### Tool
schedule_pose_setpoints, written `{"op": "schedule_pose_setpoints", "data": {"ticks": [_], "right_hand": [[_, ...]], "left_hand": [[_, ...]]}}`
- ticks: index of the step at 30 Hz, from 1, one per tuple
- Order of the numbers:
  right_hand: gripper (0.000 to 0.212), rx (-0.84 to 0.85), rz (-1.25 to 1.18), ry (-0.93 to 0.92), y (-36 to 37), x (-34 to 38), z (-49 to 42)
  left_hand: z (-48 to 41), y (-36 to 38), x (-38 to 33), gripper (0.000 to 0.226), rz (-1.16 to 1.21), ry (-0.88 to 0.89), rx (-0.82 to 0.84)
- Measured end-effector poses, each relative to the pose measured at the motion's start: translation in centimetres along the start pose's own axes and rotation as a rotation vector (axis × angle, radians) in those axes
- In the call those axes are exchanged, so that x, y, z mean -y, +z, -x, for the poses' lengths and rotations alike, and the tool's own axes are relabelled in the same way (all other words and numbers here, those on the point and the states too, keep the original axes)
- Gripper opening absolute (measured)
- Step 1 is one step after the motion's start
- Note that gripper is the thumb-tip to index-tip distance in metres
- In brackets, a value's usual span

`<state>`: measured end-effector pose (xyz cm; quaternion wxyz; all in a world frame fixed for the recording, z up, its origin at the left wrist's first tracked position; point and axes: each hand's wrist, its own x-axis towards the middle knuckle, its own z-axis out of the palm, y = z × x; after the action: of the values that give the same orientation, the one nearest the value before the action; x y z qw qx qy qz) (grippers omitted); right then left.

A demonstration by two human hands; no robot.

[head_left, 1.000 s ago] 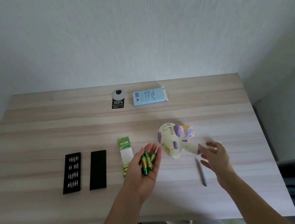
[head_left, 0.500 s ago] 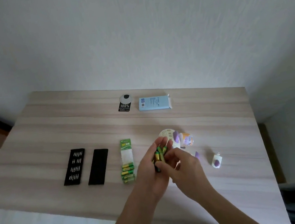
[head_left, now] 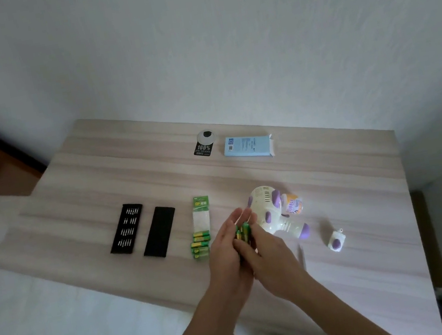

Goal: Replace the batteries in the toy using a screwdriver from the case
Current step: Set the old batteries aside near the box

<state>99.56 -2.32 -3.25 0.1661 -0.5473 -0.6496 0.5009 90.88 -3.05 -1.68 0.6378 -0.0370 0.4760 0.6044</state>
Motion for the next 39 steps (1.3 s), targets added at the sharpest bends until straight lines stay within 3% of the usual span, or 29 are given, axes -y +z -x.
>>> {"op": "schedule_pose_setpoints", "data": {"ticks": [3,9,12,18,23,32,39], "right_hand": [[0.029,0.051,-0.005,0.024,0.7,0.9,-0.3],[0.017,0.113,0.048,0.053,1.9,2.0,-2.5],[0.017,0.075,-0.132,0.118,2.3,3.0,-4.4],[0.019,0.058,-0.708,0.171,4.0,5.9,-7.3],[0.024,0.002,-0.987,0.222,6.5,7.2,-10.3],[0.021,-0.158,-1.004,0.377,7.2,8.2,-13.3],[0.012,-0.304,-1.084,0.456,1.0,5.6,-17.2]], "left_hand": [[-0.1,-0.8,-0.7,0.032,-0.045,-0.001,0.007],[-1.8,-3.3,-3.0,0.033,-0.203,-0.089,0.09],[-3.1,-4.0,-5.0,0.034,-0.282,-0.143,0.124],[-6.2,-5.4,-9.9,0.043,-0.157,-0.211,0.235],[-9.6,-6.4,-13.8,0.035,-0.152,-0.266,0.259],[-14.5,-7.3,-15.5,0.028,-0.116,-0.346,0.162],[-16.3,-6.5,-15.5,0.025,-0.048,-0.424,0.137]]}}
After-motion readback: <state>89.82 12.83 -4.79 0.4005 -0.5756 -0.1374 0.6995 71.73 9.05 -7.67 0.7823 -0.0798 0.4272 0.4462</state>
